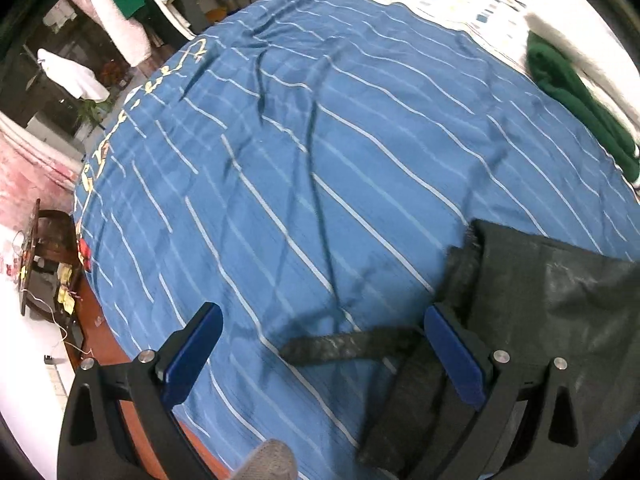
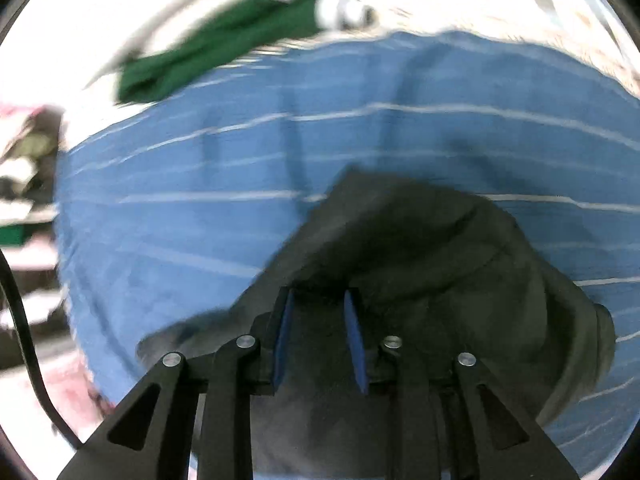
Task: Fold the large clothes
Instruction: 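Grasp the hem with both grippers and fold it toward the collar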
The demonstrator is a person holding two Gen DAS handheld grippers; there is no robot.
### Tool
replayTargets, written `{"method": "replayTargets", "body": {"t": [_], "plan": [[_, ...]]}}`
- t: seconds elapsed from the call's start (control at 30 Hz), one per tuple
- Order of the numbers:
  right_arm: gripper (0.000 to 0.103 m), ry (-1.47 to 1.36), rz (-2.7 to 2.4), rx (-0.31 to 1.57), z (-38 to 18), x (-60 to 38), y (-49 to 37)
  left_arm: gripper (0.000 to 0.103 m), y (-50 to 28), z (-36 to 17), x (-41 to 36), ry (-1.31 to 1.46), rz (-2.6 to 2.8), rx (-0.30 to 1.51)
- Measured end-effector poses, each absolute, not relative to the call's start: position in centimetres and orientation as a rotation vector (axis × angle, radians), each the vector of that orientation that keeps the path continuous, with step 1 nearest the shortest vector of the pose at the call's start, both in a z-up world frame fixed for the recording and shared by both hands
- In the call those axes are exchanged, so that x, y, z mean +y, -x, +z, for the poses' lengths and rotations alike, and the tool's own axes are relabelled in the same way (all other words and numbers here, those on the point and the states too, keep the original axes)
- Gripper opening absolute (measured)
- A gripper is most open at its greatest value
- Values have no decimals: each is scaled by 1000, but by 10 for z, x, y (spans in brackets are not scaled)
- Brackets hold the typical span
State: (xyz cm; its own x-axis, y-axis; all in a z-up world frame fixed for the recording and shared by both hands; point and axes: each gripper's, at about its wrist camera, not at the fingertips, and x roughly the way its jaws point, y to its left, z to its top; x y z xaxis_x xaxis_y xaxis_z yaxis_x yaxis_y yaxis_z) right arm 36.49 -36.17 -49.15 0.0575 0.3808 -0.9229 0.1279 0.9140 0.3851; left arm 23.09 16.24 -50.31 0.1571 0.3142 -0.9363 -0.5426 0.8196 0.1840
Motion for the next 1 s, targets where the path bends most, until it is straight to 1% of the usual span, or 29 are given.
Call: {"method": "replayTargets", "body": {"t": [0.1,0.17,0.3,0.43,0.5,0.53,0.57,0.6,0.67,0.7,0.77,0.83,0.93,1.0], "plan": [[28,-382,362,1527,-478,-329,-347,103,-230,-507,147,225,612,1291],[28,-351,420,1558,-491,-299,-343,103,-230,-512,139,240,615,1318],[29,-252,343,1642,-560,-265,-357,103,-226,-512,138,251,639,1335],[29,-256,379,1654,-548,-266,-363,103,-231,-506,120,253,602,1340],[30,-363,416,1631,-537,-290,-354,103,-242,-503,98,246,544,1349],[36,-438,423,1604,-528,-311,-347,103,-248,-502,85,247,509,1348],[38,-478,413,1571,-519,-327,-337,103,-255,-501,68,251,463,1346],[45,-527,391,1508,-507,-350,-326,103,-263,-501,50,252,413,1346],[71,-592,328,1380,-490,-399,-301,103,-278,-504,14,240,333,1341],[75,-621,289,1331,-483,-425,-286,103,-284,-508,-1,230,300,1347],[76,-639,208,1329,-480,-456,-267,103,-300,-523,-35,203,235,1367],[76,-690,121,1342,-490,-505,-242,103,-313,-540,-57,142,224,1373],[76,-853,55,1364,-522,-545,-212,103,-328,-581,-75,71,218,1444],[76,-957,59,1320,-545,-557,-201,103,-326,-587,-71,117,214,1431]]}}
